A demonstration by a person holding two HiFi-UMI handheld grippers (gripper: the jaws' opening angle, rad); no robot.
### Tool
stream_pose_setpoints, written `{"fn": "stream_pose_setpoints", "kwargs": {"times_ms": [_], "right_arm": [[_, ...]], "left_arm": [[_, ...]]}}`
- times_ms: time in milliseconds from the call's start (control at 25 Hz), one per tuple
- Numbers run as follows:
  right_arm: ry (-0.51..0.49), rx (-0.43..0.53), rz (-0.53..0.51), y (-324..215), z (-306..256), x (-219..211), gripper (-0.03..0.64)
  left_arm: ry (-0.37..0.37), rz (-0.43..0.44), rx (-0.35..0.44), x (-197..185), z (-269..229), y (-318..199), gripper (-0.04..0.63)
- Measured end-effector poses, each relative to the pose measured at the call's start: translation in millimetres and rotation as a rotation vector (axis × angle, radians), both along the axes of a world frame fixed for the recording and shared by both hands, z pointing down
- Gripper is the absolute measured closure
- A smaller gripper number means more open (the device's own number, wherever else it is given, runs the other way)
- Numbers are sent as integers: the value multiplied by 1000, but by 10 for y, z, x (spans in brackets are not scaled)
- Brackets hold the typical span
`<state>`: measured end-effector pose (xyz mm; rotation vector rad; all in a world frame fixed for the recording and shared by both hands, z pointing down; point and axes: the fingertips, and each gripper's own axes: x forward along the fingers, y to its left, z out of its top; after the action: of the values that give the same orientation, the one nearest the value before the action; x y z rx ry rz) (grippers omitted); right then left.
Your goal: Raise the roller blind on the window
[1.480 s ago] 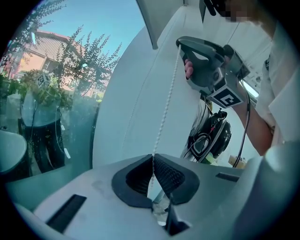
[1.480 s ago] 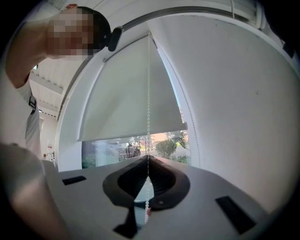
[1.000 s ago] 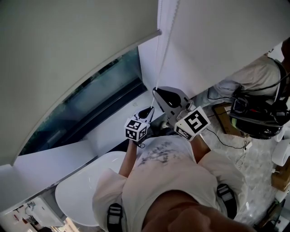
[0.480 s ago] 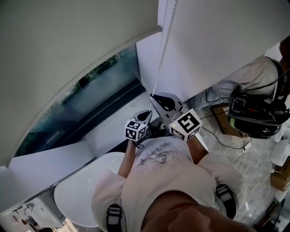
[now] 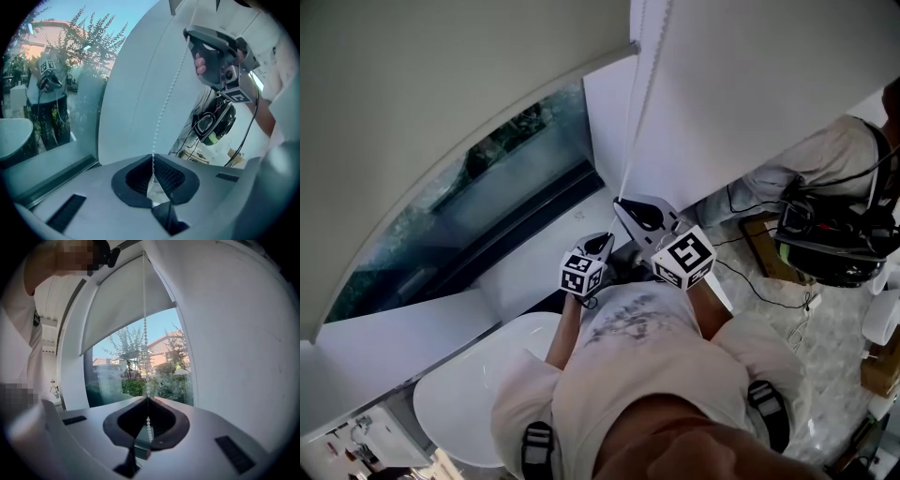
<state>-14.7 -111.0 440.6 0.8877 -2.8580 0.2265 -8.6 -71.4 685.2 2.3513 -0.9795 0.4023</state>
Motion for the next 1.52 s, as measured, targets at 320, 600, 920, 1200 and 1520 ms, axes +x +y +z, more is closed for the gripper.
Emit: {"fn": "stream_pose_setpoints", "kwargs": {"times_ms": [320, 600, 920, 1200, 1520], "right_arm": [[7, 16, -16, -77, 0, 35, 555], [5, 22, -20, -69, 16, 38, 555], [0, 22, -36, -47, 38, 53, 555], [2, 23, -49, -29, 51, -35, 555], [1, 27, -58, 29, 18, -44, 555]], "left_arm": [[59, -12, 195, -63, -920, -88, 570], [171, 17, 419, -149, -2224, -133, 540], [193, 74, 637, -74, -3310, -272, 537], [245, 77, 741, -8, -3992, -471, 526], [240, 88, 795, 47, -4383, -529, 535]]}}
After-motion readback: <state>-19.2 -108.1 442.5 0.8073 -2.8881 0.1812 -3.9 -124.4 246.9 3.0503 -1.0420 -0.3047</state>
